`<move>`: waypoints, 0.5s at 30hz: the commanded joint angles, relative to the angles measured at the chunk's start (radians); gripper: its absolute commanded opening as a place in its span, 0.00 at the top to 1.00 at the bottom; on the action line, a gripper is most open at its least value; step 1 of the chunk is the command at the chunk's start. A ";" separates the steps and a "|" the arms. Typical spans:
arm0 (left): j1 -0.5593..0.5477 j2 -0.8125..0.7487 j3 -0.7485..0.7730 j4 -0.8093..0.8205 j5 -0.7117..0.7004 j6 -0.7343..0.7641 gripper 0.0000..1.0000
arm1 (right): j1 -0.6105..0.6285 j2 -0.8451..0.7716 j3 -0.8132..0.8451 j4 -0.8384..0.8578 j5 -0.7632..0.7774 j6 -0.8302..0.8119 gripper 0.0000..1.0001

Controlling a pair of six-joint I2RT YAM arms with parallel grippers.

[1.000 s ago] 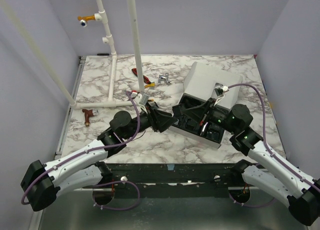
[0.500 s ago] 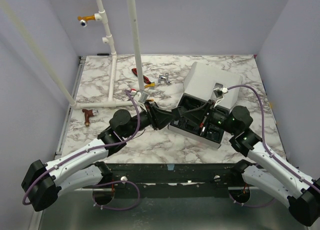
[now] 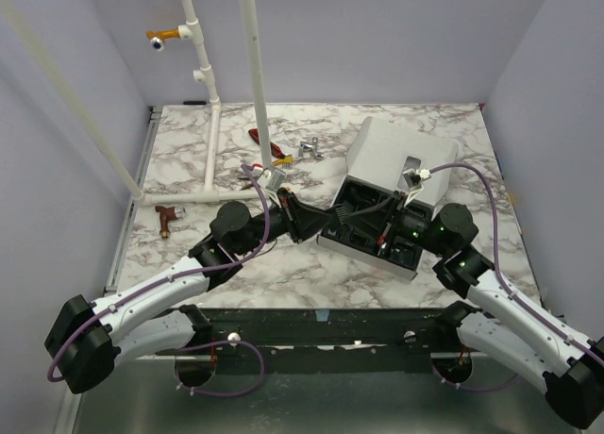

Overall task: Sort the hair-cutting tools
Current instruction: Pick up the haircut tool at the center of the board.

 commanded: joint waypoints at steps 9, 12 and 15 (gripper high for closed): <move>0.002 -0.051 0.026 -0.073 -0.033 0.052 1.00 | 0.004 -0.042 0.010 -0.092 0.071 -0.041 0.35; 0.002 -0.111 0.075 -0.308 -0.196 0.148 1.00 | 0.003 -0.085 0.027 -0.202 0.182 -0.087 0.14; -0.008 -0.136 0.156 -0.579 -0.464 0.245 1.00 | 0.003 -0.128 0.038 -0.294 0.252 -0.146 0.11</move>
